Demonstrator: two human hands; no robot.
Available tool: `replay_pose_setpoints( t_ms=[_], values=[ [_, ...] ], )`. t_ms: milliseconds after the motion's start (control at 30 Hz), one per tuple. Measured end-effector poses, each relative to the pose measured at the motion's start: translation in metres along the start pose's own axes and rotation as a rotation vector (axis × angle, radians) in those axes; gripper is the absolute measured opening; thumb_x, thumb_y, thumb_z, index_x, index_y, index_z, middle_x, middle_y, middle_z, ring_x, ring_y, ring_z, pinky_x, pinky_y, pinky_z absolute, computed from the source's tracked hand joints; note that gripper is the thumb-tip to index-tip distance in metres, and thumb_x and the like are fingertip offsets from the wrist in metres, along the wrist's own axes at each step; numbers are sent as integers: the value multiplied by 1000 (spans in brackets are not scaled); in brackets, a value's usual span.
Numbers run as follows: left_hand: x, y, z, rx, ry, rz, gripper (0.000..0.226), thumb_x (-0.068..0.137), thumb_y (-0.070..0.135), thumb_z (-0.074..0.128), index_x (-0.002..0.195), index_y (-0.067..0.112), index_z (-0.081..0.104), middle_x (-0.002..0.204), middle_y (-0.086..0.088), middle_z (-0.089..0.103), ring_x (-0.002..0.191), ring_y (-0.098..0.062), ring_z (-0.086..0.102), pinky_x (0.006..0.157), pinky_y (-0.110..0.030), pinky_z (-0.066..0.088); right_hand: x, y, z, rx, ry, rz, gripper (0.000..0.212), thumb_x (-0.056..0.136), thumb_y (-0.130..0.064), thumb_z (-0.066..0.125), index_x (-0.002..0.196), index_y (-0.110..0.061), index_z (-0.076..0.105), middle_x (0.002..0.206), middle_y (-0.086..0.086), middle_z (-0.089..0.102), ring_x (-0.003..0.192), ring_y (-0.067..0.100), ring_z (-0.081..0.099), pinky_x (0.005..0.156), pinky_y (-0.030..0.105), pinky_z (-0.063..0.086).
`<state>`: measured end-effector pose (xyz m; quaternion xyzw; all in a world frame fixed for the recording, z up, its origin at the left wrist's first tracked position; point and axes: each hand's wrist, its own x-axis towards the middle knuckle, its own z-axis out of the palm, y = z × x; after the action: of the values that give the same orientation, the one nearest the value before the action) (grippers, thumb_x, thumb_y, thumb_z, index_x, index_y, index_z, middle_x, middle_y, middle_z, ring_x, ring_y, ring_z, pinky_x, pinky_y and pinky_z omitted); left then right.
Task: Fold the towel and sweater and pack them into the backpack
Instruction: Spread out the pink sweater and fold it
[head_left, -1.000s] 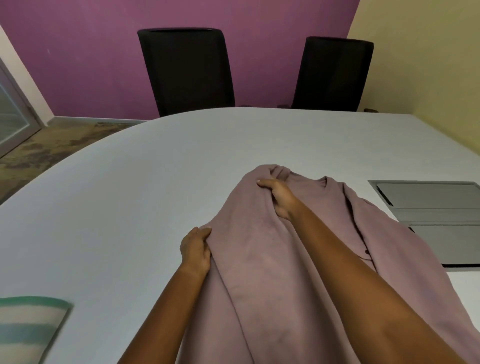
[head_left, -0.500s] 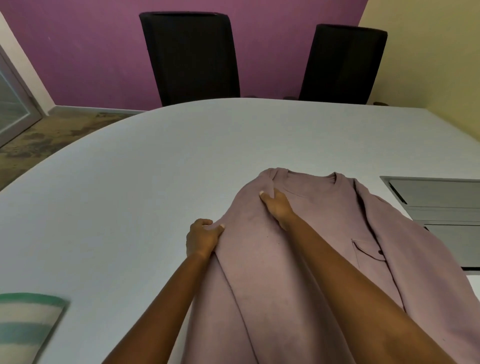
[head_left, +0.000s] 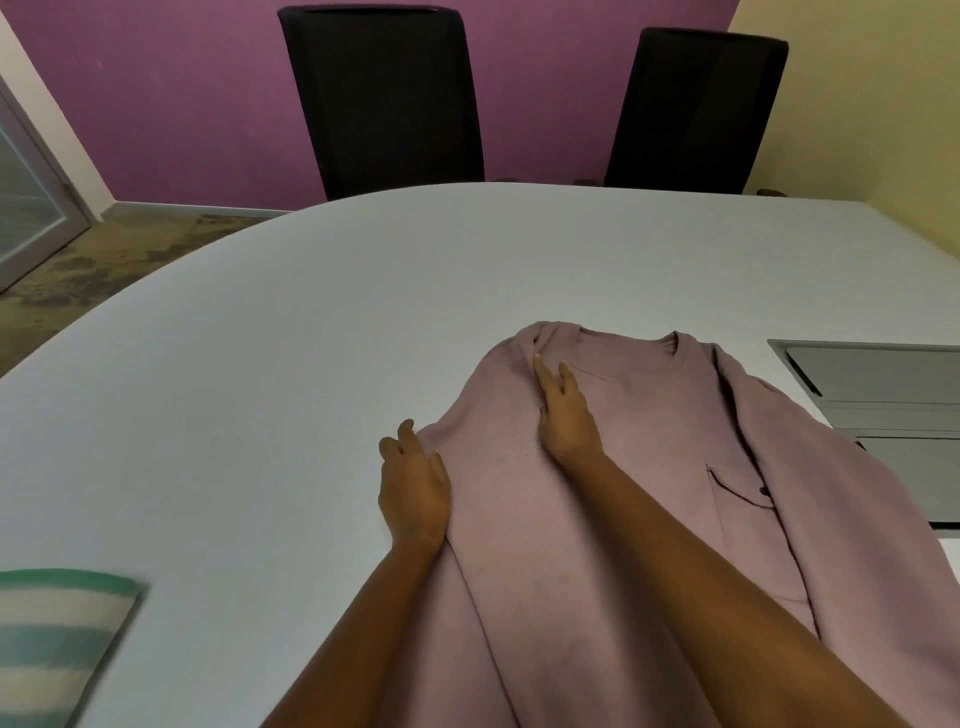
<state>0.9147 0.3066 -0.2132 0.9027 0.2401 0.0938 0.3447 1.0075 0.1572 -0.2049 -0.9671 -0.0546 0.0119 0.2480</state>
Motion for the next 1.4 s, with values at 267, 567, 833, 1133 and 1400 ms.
replay_pose_setpoints(
  t_ms=[267,567,833,1133,1400],
  values=[
    [-46,-13,9,364,-174,188,61,98,37,31,149,8,14,156,-21,3,143,-33,17,115,-37,23,-67,30,5,-326,-106,-40,48,102,-28,23,149,-21,15,158,-3,10,146,18,3,116,46,7],
    [-76,-31,-3,515,-248,277,55,80,38,37,110,3,68,105,-21,69,93,-35,69,71,-52,54,-132,38,0,-278,-120,129,90,73,-50,-15,148,-13,18,156,3,17,145,22,14,116,42,11],
    [-142,-23,-8,348,-248,221,61,94,37,23,143,0,30,147,-21,35,136,-31,37,112,-40,28,-209,45,0,-359,-109,152,74,98,-35,-1,112,-14,69,111,11,69,98,29,68,76,45,54],
    [-226,-18,-10,187,-227,82,59,96,38,40,142,3,30,148,-14,32,137,-26,31,114,-32,24,-283,48,-18,-238,-100,200,49,78,-35,36,105,-12,71,101,13,71,84,26,71,61,34,57],
    [-287,-1,-18,-60,-352,-54,31,93,37,49,87,8,59,100,-9,52,104,-27,52,89,-30,41,-342,65,-46,2,-52,352,57,96,-35,43,145,-10,24,138,10,38,125,23,41,100,29,37]
  ],
)
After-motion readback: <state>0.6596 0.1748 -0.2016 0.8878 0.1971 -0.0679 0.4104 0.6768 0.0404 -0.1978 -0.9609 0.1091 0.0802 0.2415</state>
